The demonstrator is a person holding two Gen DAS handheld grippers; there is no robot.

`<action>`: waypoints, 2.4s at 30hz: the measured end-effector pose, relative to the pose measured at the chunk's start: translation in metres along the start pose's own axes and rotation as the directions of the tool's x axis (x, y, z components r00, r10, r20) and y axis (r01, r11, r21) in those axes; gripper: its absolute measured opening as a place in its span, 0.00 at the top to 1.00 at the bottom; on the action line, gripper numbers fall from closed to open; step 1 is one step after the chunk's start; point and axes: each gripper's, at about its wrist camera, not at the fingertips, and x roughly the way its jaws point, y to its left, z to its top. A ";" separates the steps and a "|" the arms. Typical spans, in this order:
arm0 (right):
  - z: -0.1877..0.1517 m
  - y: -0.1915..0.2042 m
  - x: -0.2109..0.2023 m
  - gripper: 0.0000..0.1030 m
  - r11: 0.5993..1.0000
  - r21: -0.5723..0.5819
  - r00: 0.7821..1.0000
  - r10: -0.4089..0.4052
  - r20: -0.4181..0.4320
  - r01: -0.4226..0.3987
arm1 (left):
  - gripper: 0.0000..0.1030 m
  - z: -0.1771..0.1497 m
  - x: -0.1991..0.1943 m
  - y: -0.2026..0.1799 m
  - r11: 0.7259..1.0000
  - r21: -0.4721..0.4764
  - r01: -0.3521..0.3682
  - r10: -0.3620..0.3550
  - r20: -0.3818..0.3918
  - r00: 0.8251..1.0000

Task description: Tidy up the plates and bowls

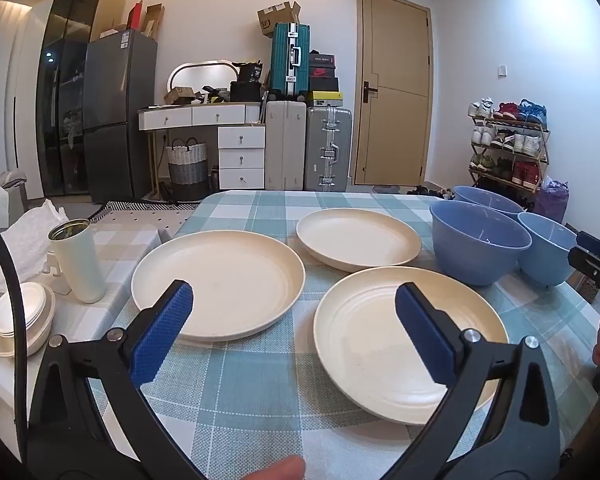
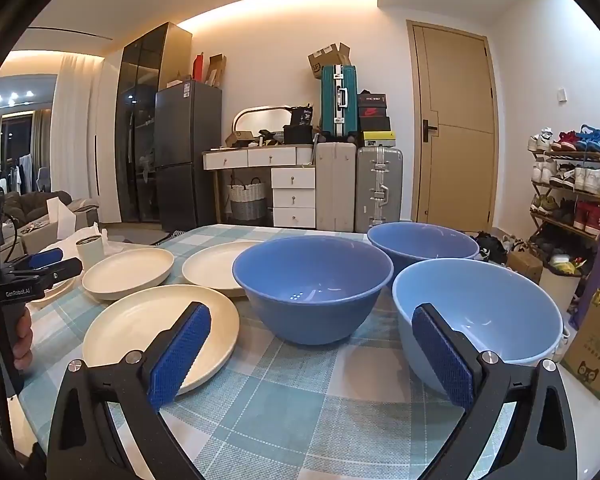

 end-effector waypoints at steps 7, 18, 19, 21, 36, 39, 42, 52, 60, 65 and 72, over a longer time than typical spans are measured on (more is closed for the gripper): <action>0.000 0.000 0.002 0.00 1.000 0.004 1.000 0.009 -0.012 -0.009 | 0.02 0.000 -0.001 0.000 1.000 0.002 -0.006 0.006 0.002 1.000; 0.001 0.001 0.003 0.00 1.000 0.005 0.999 0.029 -0.014 -0.029 | 0.02 0.000 0.000 -0.001 1.000 0.007 -0.006 0.006 0.001 1.000; 0.001 0.001 0.004 0.00 1.000 0.005 0.999 0.030 -0.014 -0.030 | 0.02 0.000 0.000 -0.001 1.000 0.009 -0.006 0.006 0.000 1.000; 0.000 0.001 0.005 0.00 1.000 0.005 0.999 0.030 -0.015 -0.030 | 0.02 0.000 0.000 -0.001 1.000 0.008 -0.007 0.007 0.001 1.000; 0.001 0.002 0.005 0.00 0.999 0.003 0.999 0.036 -0.016 -0.036 | 0.02 0.000 0.000 -0.002 1.000 0.011 -0.008 0.008 0.002 1.000; 0.001 0.003 0.005 0.00 0.999 0.004 0.999 0.037 -0.017 -0.037 | 0.02 0.000 0.000 -0.002 1.000 0.012 -0.009 0.009 0.001 1.000; 0.001 0.003 0.005 0.00 0.999 0.002 0.999 0.035 -0.015 -0.035 | 0.02 0.000 0.000 -0.002 1.000 0.013 -0.009 0.009 0.001 1.000; 0.002 0.003 0.006 0.00 0.999 0.000 0.999 0.041 -0.018 -0.041 | 0.02 0.000 0.000 -0.002 1.000 0.014 -0.010 0.010 0.001 1.000; 0.003 0.002 0.005 0.00 0.999 -0.002 0.999 0.045 -0.019 -0.045 | 0.02 0.000 0.000 -0.002 1.000 0.016 -0.010 0.010 0.001 1.000; 0.003 0.002 0.006 0.00 0.999 0.000 0.999 0.047 -0.020 -0.047 | 0.02 0.000 0.000 -0.003 1.000 0.016 -0.010 0.010 0.001 1.000; 0.002 0.003 0.007 0.00 0.999 -0.001 0.999 0.048 -0.023 -0.048 | 0.02 0.000 0.000 -0.003 1.000 0.018 -0.012 0.012 0.002 1.000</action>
